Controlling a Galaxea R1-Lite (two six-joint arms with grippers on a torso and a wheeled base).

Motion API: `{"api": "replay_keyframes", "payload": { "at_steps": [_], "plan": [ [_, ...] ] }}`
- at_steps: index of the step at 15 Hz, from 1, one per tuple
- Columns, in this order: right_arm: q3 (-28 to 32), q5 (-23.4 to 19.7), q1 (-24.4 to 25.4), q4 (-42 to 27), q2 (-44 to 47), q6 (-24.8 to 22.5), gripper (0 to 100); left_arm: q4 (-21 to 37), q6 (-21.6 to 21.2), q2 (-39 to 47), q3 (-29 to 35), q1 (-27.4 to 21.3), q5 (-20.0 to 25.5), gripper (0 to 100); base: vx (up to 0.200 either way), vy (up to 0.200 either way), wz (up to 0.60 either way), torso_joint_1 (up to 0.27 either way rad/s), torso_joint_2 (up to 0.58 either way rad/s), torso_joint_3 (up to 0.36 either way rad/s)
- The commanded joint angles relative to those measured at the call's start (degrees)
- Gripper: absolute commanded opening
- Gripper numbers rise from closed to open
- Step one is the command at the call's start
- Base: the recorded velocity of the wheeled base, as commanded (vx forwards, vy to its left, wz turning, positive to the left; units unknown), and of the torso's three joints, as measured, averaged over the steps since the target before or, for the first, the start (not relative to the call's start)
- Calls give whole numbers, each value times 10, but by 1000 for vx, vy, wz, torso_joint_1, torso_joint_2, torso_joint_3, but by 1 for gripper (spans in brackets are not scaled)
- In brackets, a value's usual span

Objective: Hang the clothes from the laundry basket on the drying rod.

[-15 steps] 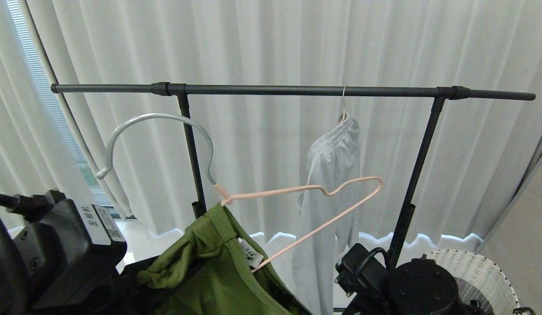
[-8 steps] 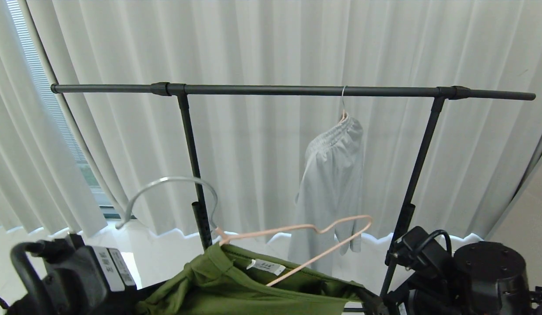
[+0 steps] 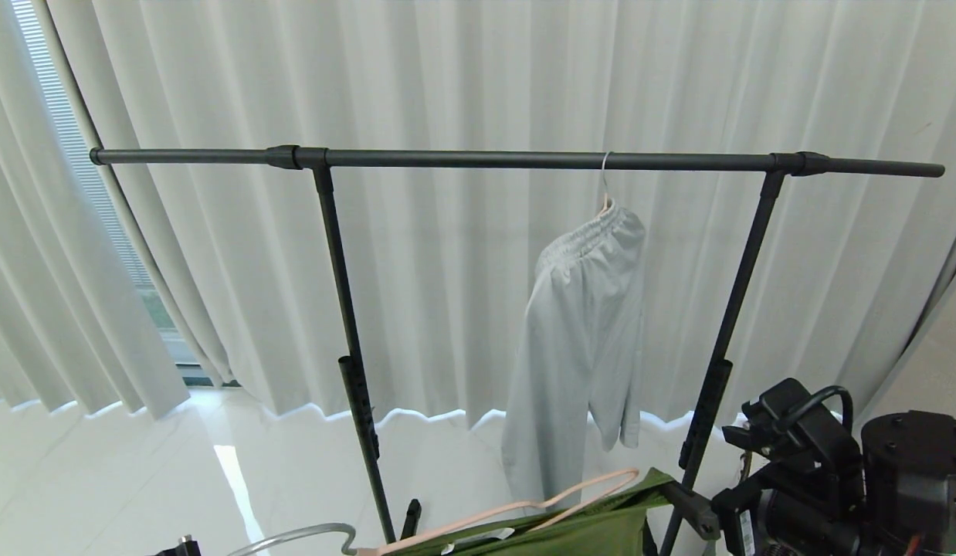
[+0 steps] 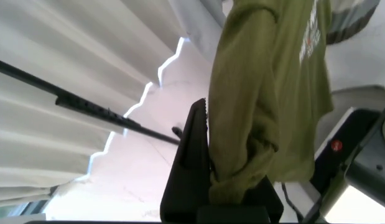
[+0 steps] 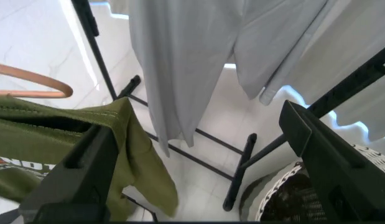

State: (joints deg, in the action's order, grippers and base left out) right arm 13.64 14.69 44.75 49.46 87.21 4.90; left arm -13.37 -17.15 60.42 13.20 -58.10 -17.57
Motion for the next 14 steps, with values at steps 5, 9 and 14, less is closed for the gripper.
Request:
{"api": "replay_keyframes", "payload": {
  "at_steps": [5, 9, 14],
  "plan": [
    [-19, 1, -4, 0, 7, 0, 100, -3, 36, -73, 9, 1, 1, 0, 0, 0, 0, 0, 0, 0],
    [-12, 1, -28, 1, 17, -11, 100, -2, 32, -108, 2, 1, 3, 0, 0, 0, 0, 0, 0, 0],
    [7, -5, -30, 0, -30, -42, 100, -4, 32, -14, -8, 21, -31, 0, 0, 0, 0, 0, 0, 0]
  ]
}}
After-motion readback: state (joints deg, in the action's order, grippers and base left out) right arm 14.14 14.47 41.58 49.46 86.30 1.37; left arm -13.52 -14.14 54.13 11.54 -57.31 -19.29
